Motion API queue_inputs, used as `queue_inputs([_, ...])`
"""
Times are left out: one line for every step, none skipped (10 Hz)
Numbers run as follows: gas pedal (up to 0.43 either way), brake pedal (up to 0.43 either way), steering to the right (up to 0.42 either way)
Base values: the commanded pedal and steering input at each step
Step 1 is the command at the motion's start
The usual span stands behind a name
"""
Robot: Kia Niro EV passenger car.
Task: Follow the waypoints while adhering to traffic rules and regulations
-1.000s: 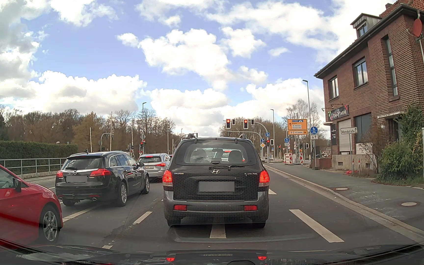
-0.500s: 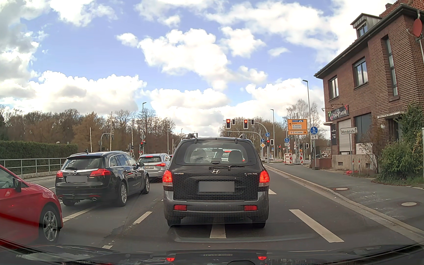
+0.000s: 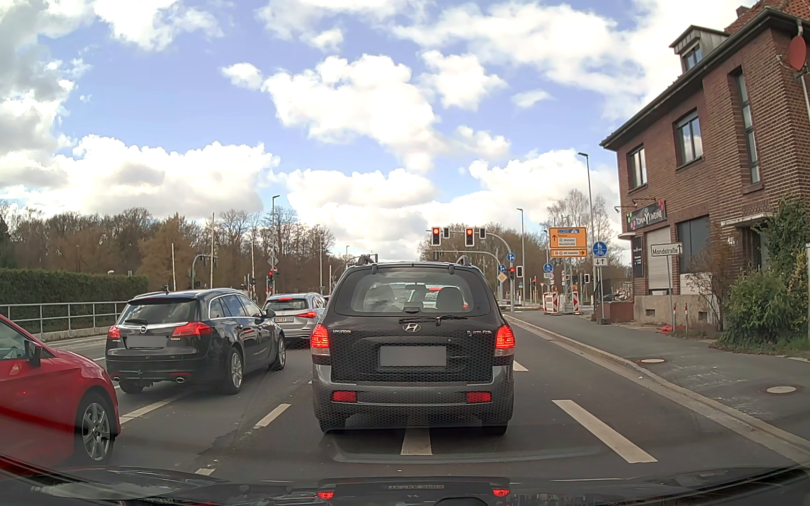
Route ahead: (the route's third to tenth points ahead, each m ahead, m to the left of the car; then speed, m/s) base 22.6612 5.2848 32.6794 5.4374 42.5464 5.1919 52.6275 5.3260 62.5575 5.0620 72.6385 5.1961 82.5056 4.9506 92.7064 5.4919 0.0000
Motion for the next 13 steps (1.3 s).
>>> queue_inputs([0.0, 0.232, -0.002])
queue_inputs([0.0, 0.232, -0.002])
queue_inputs([0.0, 0.232, -0.002])
queue_inputs([0.0, 0.232, -0.002])
queue_inputs([0.0, 0.232, -0.002])
queue_inputs([0.0, 0.232, -0.002])
queue_inputs([0.0, 0.232, -0.002])
queue_inputs([0.0, 0.232, -0.002])
queue_inputs([0.0, 0.232, -0.002])
queue_inputs([0.0, 0.232, -0.002])
queue_inputs([0.0, 0.232, -0.002])
queue_inputs([0.0, 0.232, -0.002])
queue_inputs([0.0, 0.232, -0.002])
